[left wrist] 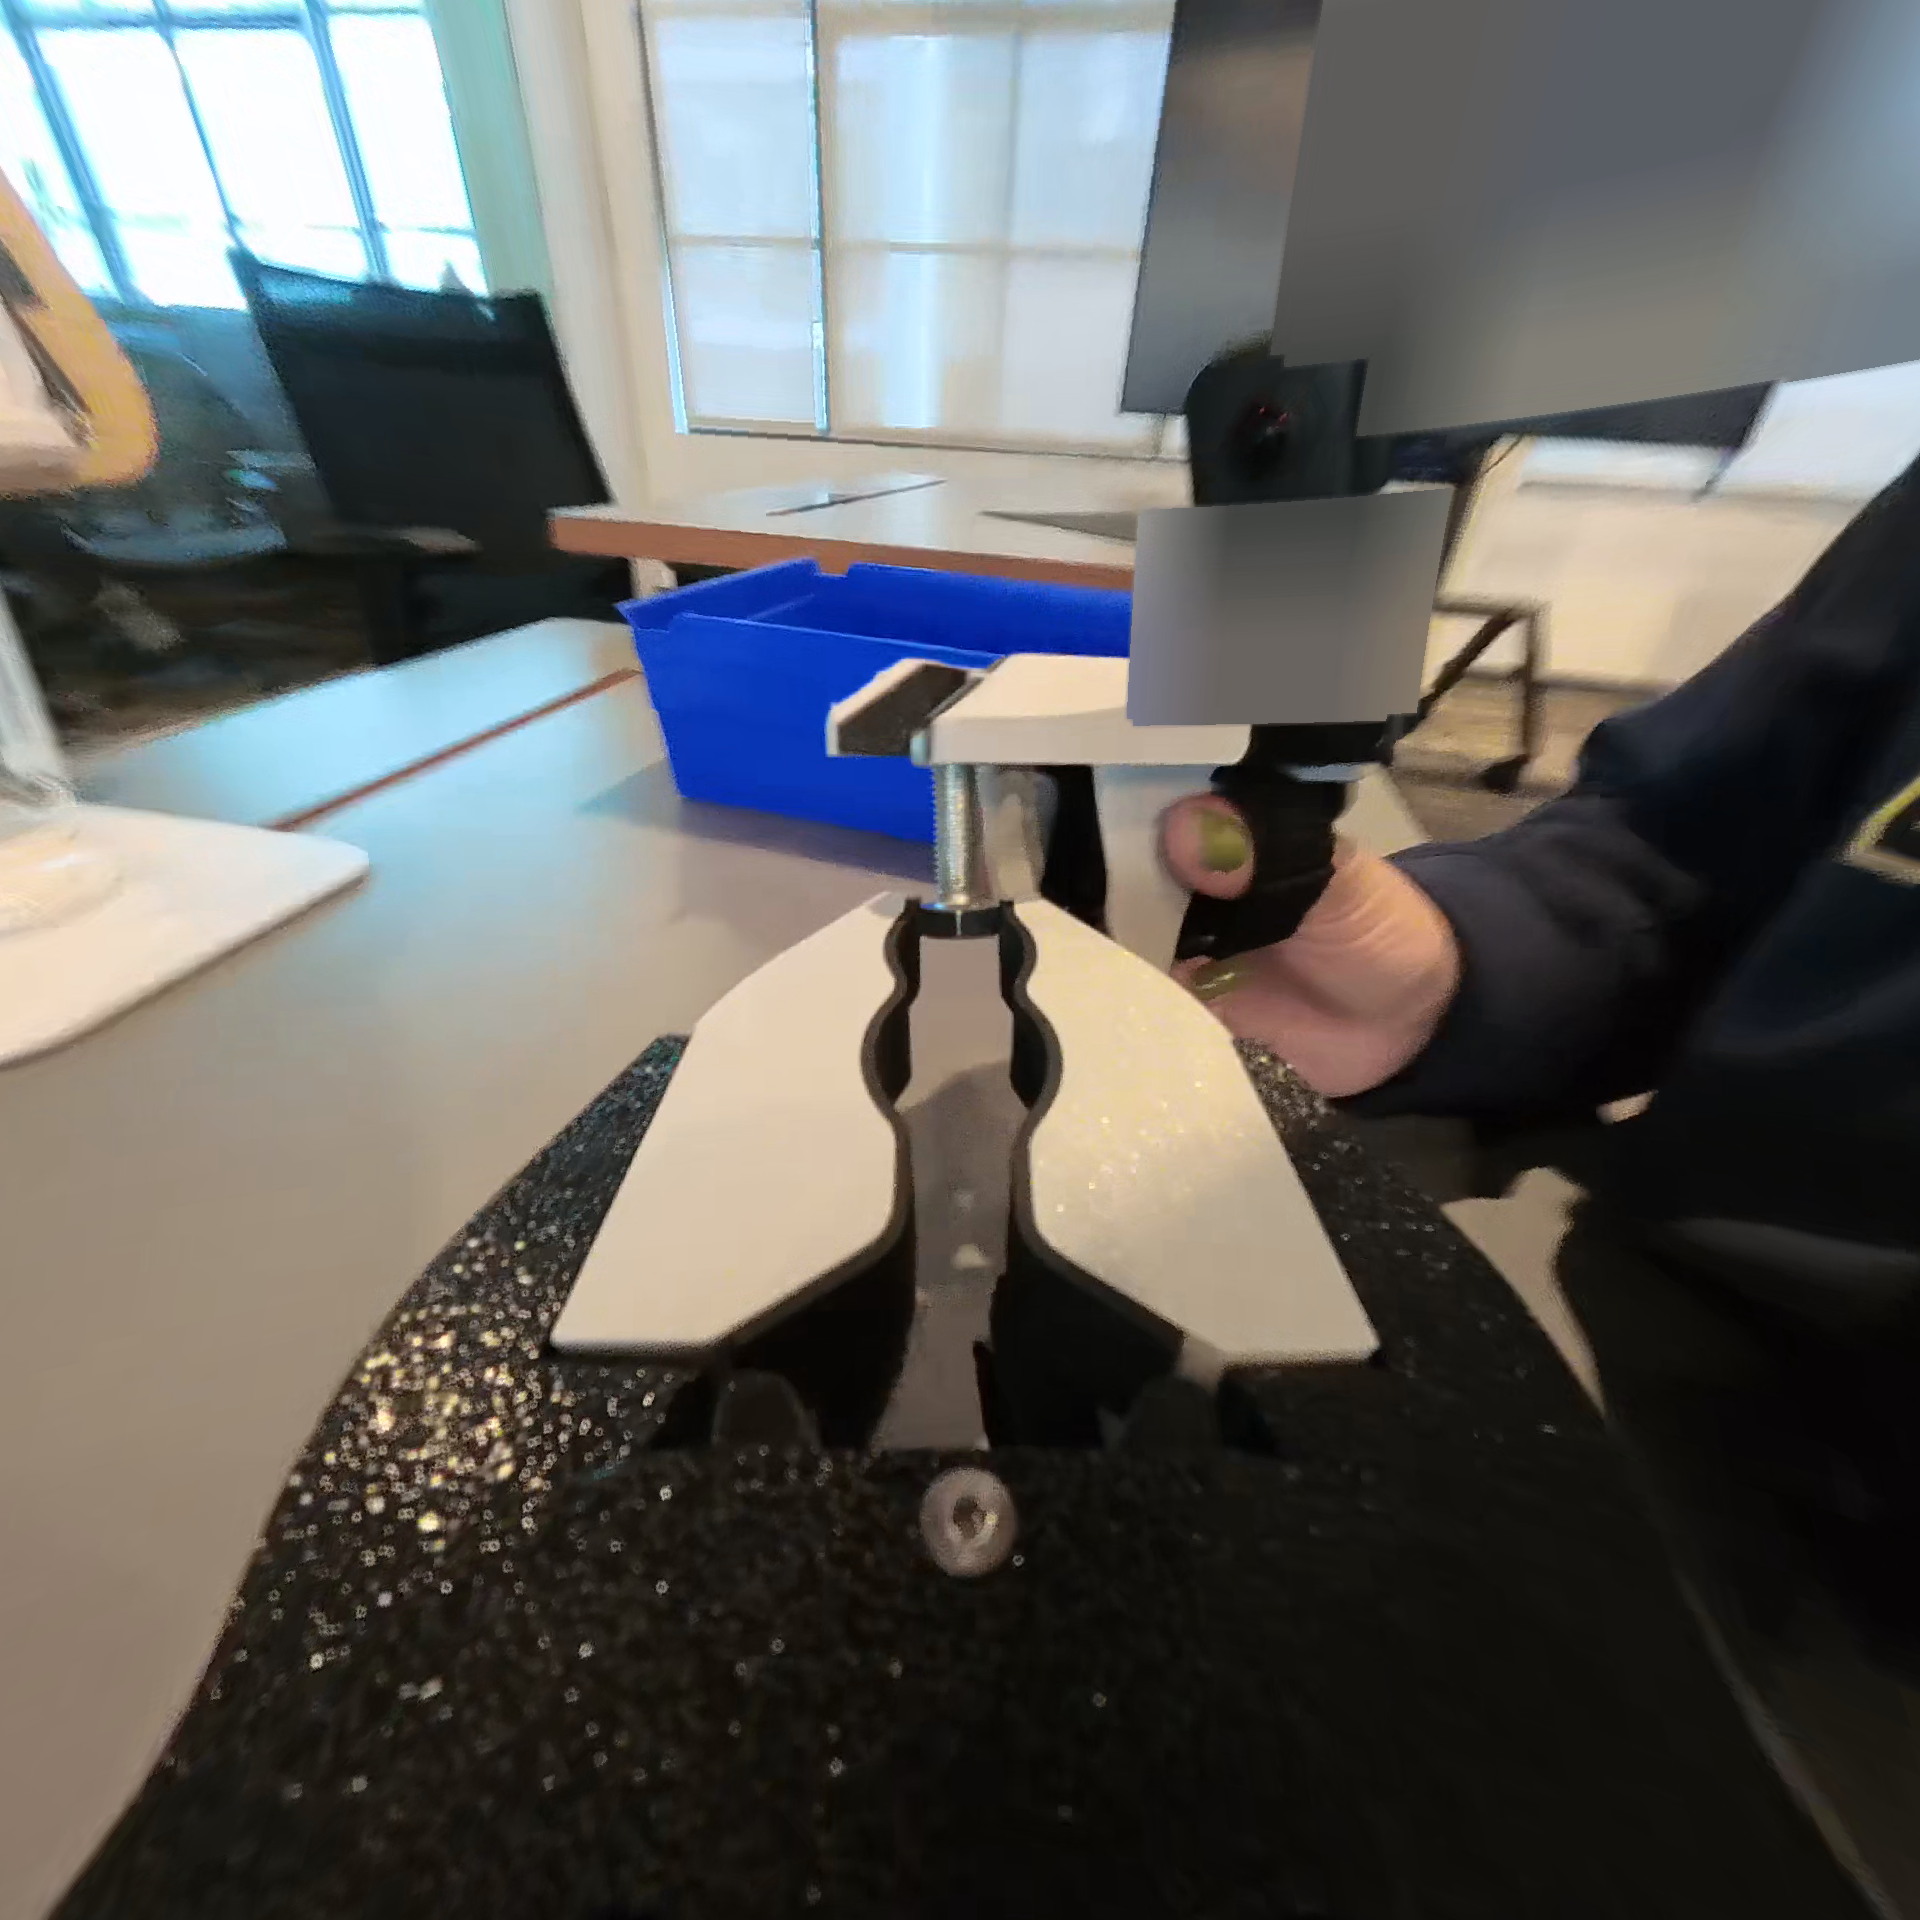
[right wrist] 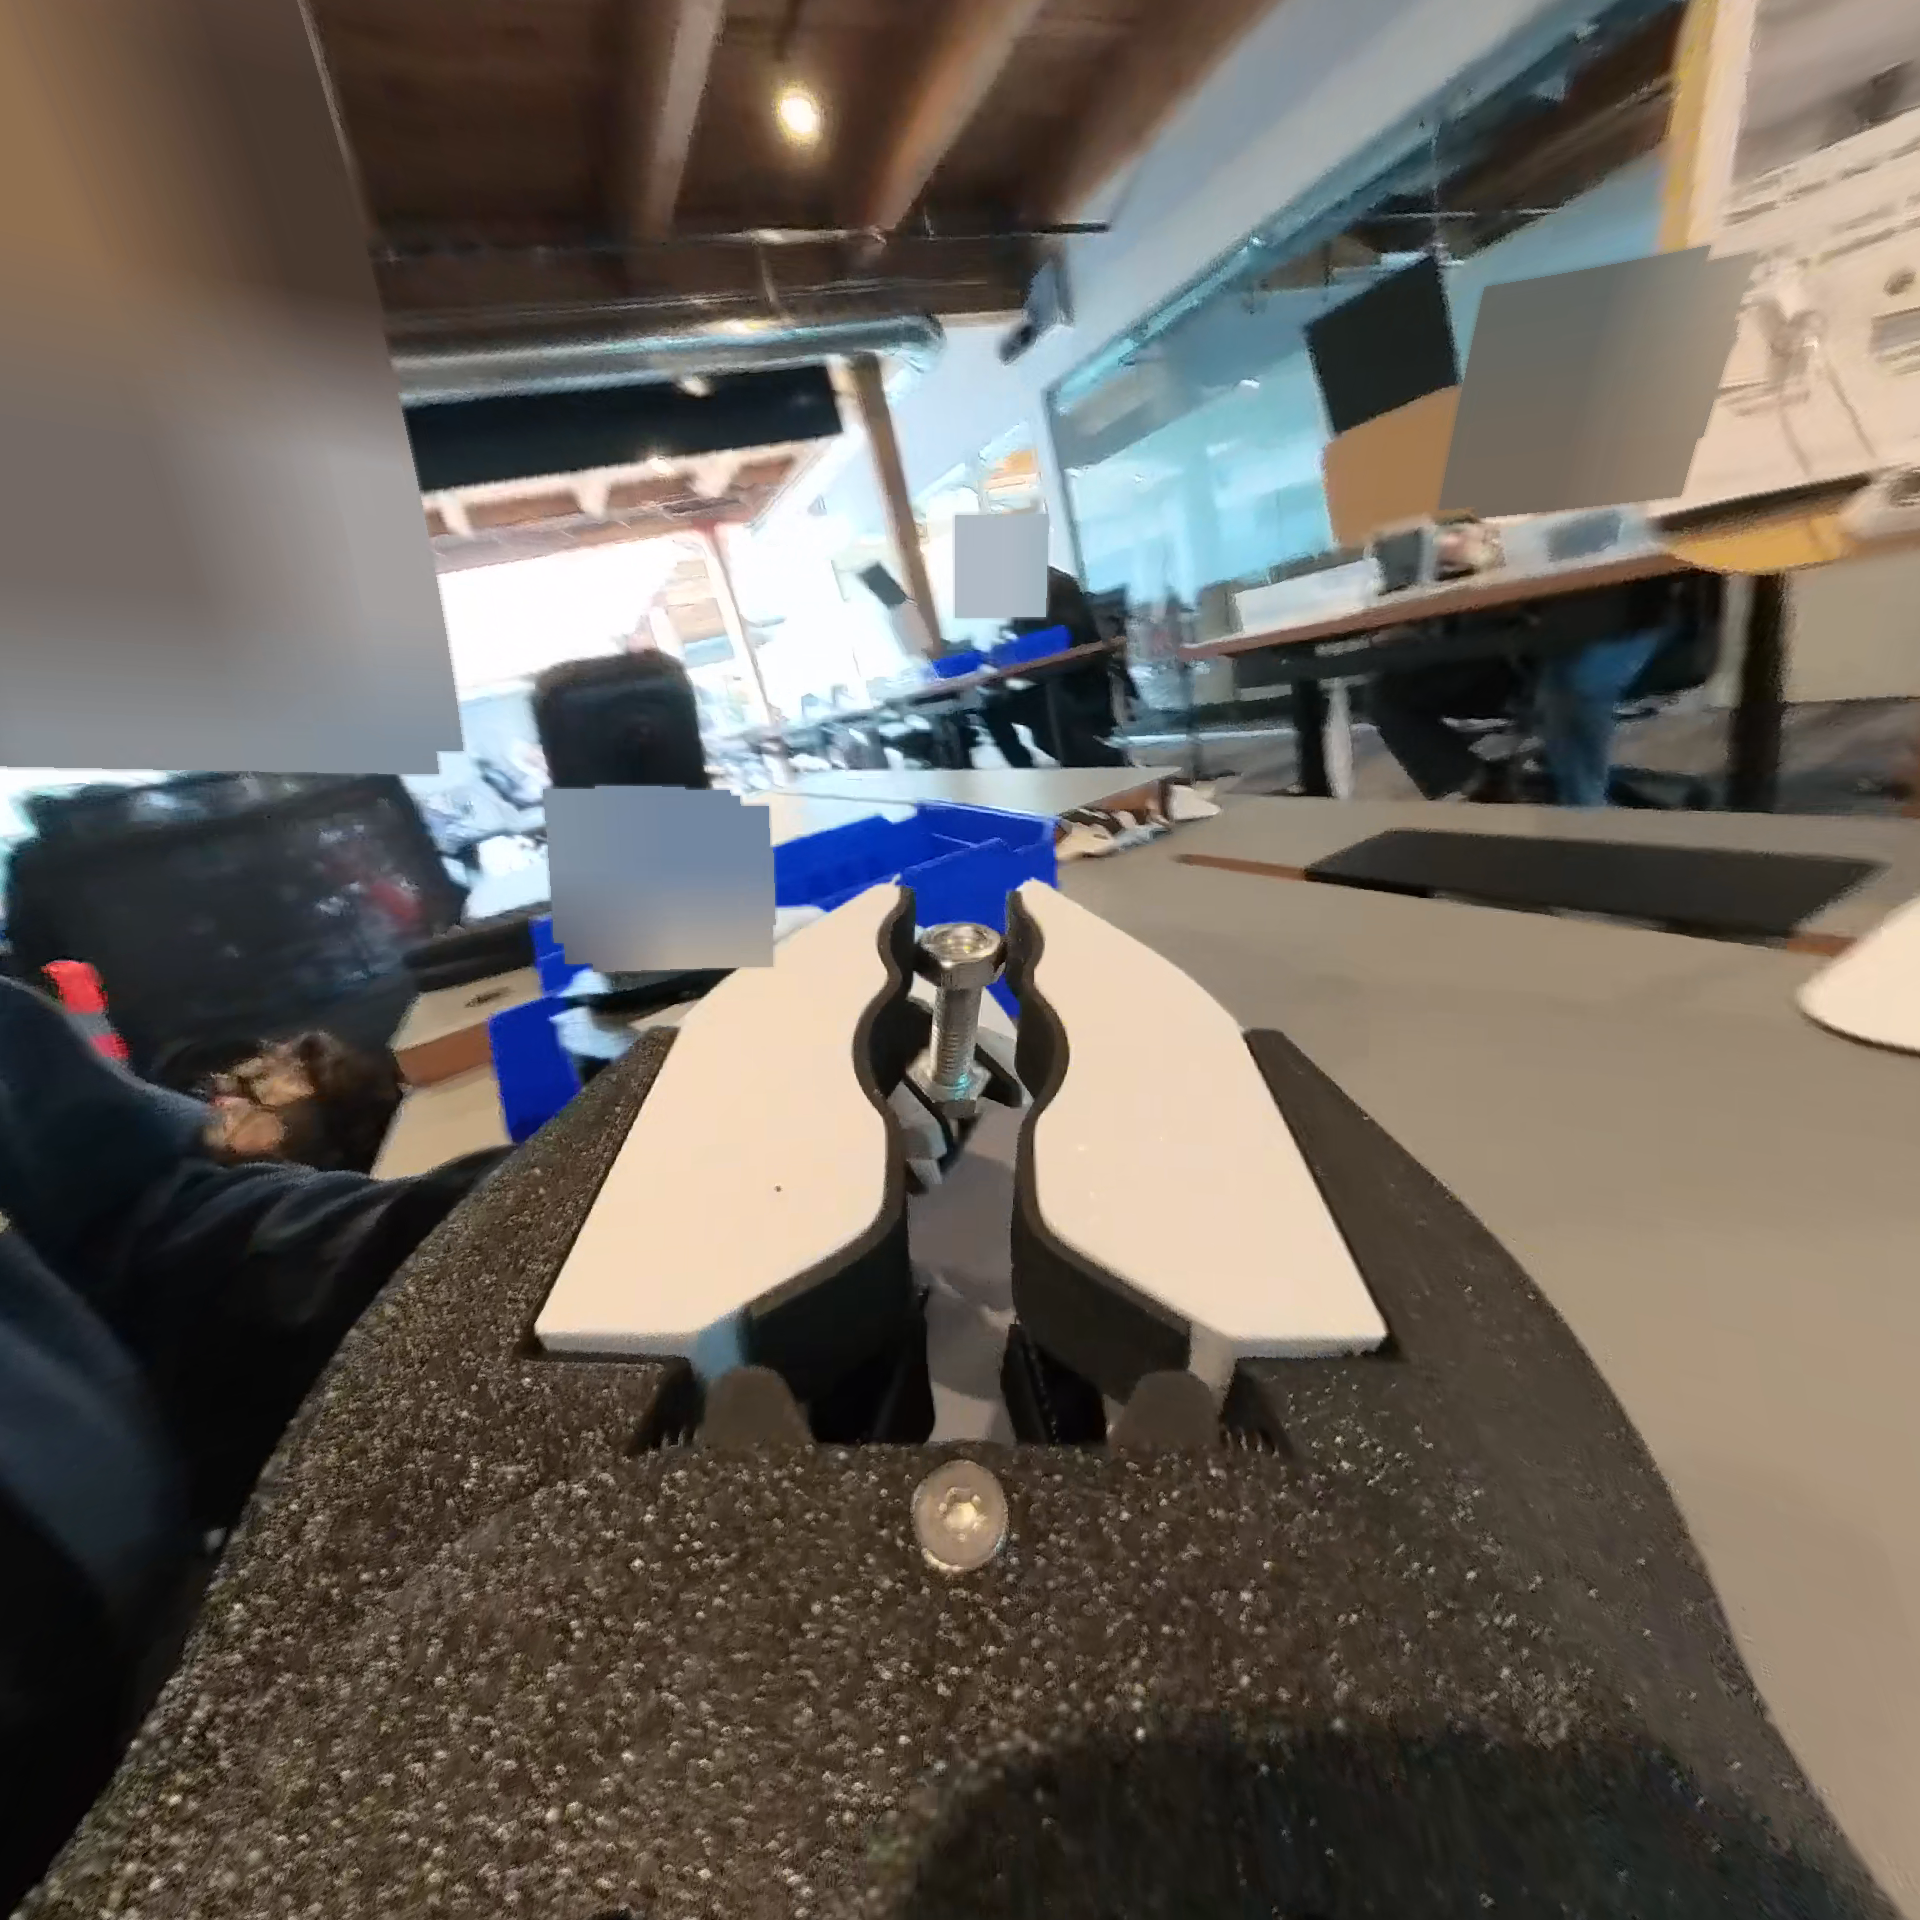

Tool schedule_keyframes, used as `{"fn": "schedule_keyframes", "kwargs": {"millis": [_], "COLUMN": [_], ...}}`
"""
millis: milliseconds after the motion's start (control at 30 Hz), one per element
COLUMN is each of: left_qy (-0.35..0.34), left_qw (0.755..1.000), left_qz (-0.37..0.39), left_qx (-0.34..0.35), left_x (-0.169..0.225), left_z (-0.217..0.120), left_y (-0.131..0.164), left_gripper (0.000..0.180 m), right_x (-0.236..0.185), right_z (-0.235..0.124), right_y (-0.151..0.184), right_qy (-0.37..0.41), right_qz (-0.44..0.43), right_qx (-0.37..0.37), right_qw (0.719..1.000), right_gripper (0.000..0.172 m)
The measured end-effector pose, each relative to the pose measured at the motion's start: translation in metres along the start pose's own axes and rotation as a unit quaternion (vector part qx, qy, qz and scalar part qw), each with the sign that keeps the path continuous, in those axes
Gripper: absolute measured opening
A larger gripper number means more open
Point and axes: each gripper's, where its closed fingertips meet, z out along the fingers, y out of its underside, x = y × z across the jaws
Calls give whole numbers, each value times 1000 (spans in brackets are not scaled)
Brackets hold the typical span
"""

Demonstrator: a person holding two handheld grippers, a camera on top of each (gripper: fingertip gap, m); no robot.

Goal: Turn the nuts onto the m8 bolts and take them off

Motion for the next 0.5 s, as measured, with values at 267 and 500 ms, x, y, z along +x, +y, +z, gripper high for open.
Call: {"fn": "schedule_keyframes", "kwargs": {"millis": [267,500], "left_qy": [15,-5], "left_qw": [987,985], "left_qz": [-152,-161], "left_qx": [57,65], "left_x": [-27,-42], "left_z": [-15,-25], "left_y": [-2,0], "left_gripper": [13,13], "right_x": [5,20], "right_z": [-2,-1], "right_y": [-4,7], "right_qy": [-91,-51], "right_qz": [36,-32], "right_qx": [-9,-51], "right_qw": [995,997], "right_gripper": [44,34]}}
